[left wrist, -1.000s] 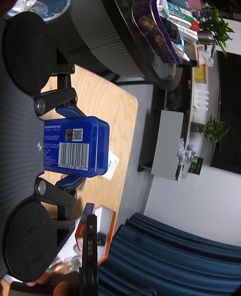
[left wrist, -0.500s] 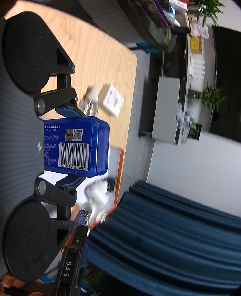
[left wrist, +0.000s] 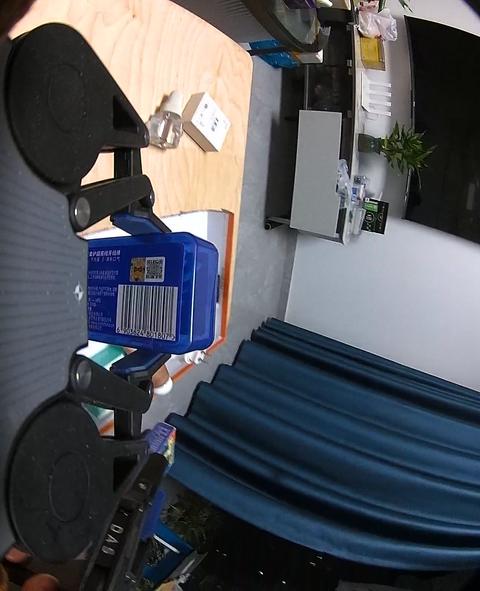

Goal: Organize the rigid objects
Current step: 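Carry the blue tin and red card box over the white box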

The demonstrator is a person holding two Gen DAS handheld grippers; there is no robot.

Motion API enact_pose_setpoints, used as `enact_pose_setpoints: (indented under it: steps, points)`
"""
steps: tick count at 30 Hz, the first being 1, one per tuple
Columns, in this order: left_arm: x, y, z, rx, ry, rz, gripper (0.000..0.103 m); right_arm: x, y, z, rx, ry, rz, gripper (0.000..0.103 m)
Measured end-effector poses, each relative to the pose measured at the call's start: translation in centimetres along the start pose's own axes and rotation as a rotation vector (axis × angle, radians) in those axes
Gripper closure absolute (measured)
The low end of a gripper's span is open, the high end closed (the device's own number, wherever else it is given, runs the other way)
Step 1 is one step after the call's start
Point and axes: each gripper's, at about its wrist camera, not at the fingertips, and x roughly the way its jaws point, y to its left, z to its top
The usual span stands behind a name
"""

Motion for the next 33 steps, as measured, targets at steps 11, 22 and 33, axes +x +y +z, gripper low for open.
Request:
enact_pose_setpoints:
  steps: [11, 22, 33]
  points:
    - [0.0, -1.3, -1.4, 0.0, 0.002, 0.013, 0.04, -0.5, -0.7, -0.9, -0.009, -0.016, 0.025, 0.032]
    - [-0.3, -1.8, -1.9, -0.008, 0.009, 0.026, 0.04, -0.1, -0.6, -0.9, -0.025, -0.02, 0.045, 0.032]
    - [-0.5, -2.0, -2.3, 0.001, 0.017, 0.007, 0.04, -0.5, 0.2, -0.7, -0.045, -0.029, 0.051, 0.032]
